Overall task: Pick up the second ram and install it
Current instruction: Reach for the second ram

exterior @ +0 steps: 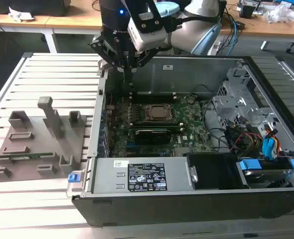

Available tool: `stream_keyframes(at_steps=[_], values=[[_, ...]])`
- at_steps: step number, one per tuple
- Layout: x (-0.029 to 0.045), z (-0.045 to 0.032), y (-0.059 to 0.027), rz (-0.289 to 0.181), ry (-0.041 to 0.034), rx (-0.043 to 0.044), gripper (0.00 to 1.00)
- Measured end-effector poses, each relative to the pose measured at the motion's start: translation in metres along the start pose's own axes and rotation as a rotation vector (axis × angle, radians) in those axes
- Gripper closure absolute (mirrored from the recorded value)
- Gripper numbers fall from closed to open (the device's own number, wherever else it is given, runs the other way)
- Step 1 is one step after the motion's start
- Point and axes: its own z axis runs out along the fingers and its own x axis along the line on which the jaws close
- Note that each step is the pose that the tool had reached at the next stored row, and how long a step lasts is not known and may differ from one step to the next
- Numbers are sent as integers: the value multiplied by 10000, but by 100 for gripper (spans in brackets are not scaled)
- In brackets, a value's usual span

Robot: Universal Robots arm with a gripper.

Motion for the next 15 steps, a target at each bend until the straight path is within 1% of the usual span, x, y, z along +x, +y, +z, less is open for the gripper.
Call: stream_keyframes(at_steps=[1,2,4,6,8,10,11,12,13,14,15], values=[[12,-1,-1,0,1,1,90],[47,-2,-4,0,1,1,90],[140,-3,-10,0,0,1,90],[274,-4,-21,0,0,0,90],[359,-2,-27,0,-1,1,90],[422,-2,-32,1,-1,0,90],[486,-1,-37,-1,-1,1,90],[573,0,-43,1,-2,0,90],[626,0,-47,0,-1,0,90],[662,1,-50,-1,-2,-1,90],[775,1,-58,1,-1,1,90]])
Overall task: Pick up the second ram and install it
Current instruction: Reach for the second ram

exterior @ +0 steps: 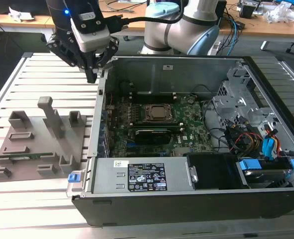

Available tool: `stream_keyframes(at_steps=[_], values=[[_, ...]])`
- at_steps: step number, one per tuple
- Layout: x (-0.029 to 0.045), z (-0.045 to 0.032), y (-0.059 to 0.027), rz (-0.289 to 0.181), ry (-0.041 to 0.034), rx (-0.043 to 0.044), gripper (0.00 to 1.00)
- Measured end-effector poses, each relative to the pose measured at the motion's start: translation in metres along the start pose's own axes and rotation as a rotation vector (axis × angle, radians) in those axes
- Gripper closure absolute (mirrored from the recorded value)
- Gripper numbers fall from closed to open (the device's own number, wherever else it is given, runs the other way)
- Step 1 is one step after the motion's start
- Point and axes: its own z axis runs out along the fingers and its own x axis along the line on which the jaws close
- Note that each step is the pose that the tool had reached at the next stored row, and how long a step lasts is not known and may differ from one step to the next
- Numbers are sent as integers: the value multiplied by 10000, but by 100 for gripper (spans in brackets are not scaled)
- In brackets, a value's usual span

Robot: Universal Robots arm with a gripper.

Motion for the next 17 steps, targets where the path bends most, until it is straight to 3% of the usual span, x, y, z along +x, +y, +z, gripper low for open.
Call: stream_keyframes(at_steps=[10,17], values=[[483,6,-37,-2,-1,-1,90],[665,10,-51,-2,-1,-1,90]])
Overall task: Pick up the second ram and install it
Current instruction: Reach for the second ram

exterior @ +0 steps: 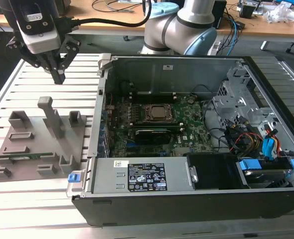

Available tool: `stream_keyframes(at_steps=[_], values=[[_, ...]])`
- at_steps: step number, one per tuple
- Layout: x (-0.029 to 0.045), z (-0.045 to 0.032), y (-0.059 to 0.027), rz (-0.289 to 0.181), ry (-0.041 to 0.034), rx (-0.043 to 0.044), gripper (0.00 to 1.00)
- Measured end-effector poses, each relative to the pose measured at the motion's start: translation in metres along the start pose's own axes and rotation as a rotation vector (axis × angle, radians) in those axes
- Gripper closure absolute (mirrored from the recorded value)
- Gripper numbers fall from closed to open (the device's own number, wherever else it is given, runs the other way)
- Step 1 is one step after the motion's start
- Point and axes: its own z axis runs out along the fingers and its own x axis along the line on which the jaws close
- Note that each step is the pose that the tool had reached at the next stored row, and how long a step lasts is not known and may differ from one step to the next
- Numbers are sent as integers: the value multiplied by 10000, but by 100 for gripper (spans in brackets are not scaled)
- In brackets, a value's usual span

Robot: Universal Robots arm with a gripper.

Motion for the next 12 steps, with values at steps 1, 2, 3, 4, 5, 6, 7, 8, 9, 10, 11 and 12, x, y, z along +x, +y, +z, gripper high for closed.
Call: stream_keyframes(at_steps=[1,2,3,4,5,6,7,8,9,10,11,12], values=[[36,0,-3,0,0,0,90],[71,0,-5,0,1,1,90],[108,1,-8,1,0,0,90],[148,2,-11,1,1,0,90],[195,3,-15,0,0,0,90],[227,3,-17,0,0,0,90],[271,4,-21,0,1,0,90],[299,4,-23,0,1,1,90],[321,5,-24,1,1,1,90],[357,7,-27,1,0,0,90],[378,7,-29,1,0,0,90],[422,8,-32,1,1,0,90]])
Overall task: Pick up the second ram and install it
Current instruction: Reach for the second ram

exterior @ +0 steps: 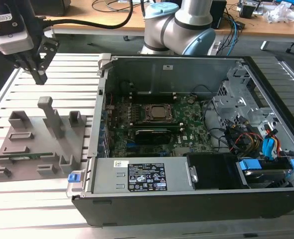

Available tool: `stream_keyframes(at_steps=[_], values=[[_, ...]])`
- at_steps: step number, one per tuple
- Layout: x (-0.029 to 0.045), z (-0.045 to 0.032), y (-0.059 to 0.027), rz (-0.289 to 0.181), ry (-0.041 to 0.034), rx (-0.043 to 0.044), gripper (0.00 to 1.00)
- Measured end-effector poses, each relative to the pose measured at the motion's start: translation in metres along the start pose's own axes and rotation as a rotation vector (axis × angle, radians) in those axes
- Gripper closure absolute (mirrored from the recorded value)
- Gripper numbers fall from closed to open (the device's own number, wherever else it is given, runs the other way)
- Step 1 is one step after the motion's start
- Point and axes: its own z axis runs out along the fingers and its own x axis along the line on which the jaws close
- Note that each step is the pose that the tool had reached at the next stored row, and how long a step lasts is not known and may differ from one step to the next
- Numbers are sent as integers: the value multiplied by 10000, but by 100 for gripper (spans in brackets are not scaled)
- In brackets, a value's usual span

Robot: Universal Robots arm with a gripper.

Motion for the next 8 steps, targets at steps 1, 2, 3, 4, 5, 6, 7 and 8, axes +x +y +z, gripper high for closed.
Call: stream_keyframes(at_steps=[1,2,3,4,5,6,7,8], values=[[65,1,-5,-1,0,0,90],[101,3,-8,-1,-1,0,90],[122,3,-10,-1,0,0,90],[187,5,-14,0,0,0,90],[220,6,-17,0,0,0,90],[244,6,-19,0,0,0,90],[290,8,-22,-1,0,0,90],[342,9,-26,-1,0,0,90]])
